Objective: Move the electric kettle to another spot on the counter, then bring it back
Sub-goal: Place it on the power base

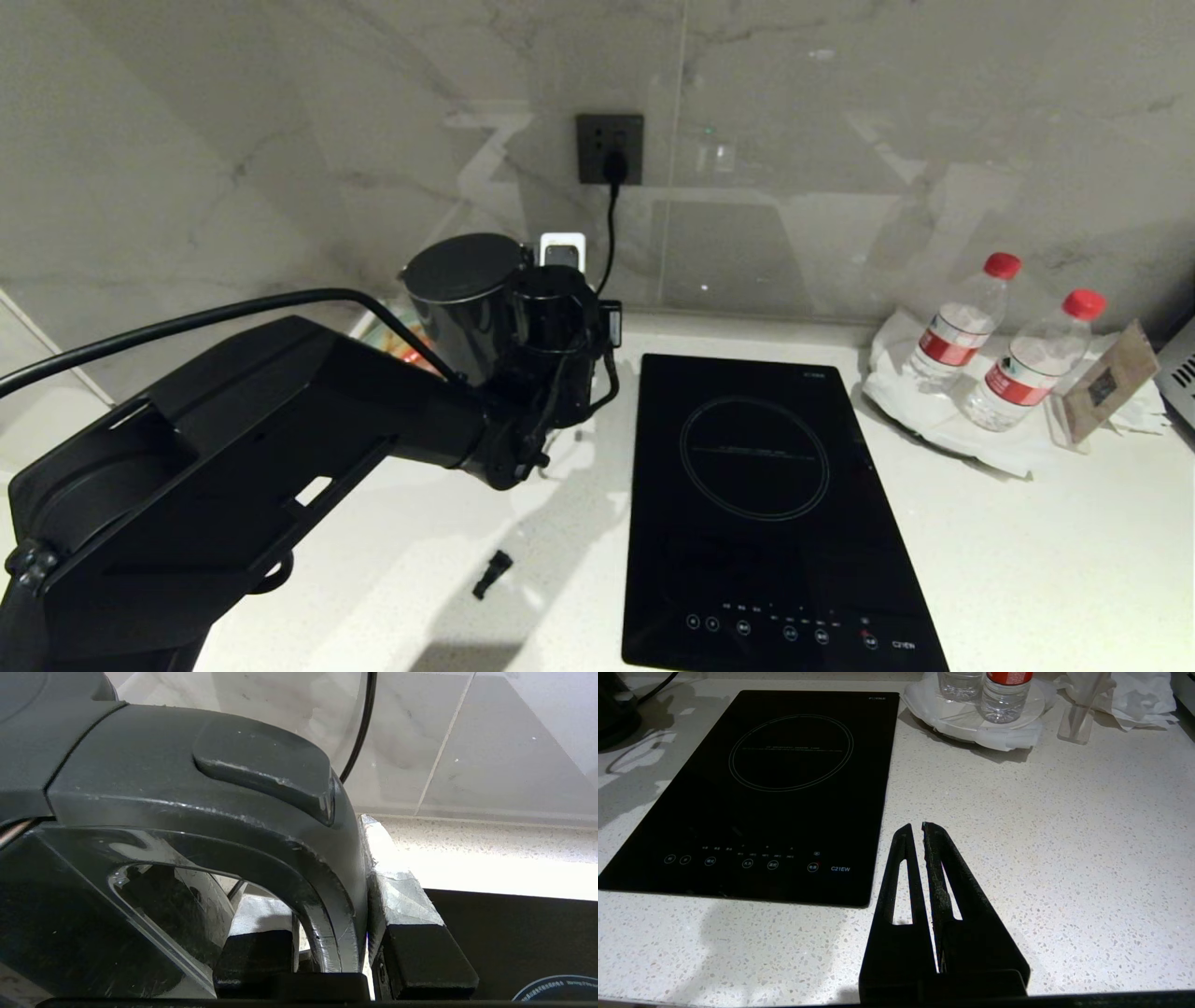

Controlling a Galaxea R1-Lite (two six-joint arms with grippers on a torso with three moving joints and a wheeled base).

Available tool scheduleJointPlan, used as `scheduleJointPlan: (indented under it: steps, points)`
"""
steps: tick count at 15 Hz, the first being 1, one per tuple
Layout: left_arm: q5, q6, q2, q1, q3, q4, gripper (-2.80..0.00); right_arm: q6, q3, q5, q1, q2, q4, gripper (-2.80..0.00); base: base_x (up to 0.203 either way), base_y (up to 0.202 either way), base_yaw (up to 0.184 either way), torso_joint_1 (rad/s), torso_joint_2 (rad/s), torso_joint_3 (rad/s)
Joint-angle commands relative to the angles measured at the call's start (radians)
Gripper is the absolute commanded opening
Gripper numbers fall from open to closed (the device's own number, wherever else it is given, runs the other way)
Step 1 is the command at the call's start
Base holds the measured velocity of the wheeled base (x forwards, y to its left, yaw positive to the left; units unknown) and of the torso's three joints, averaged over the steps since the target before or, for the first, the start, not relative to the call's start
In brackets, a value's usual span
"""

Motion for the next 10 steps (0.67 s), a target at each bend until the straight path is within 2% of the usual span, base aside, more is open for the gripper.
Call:
scheduleJointPlan:
  steps: [1,7,10]
  points:
    - [0.003,-0.001,-0.009,0.006,-0.005,-0.004,-2.80,0.000,0.000,0.000,0.000,0.000,0.000,-2.80,0.000,0.000,0.000,0.000,0.00,0.000]
    - [0.001,0.000,0.028,0.044,0.003,-0.004,-2.80,0.000,0.000,0.000,0.000,0.000,0.000,-2.80,0.000,0.000,0.000,0.000,0.00,0.000]
    - [0.000,-0.007,0.027,0.045,0.047,-0.004,-2.80,0.000,0.000,0.000,0.000,0.000,0.000,-2.80,0.000,0.000,0.000,0.000,0.00,0.000]
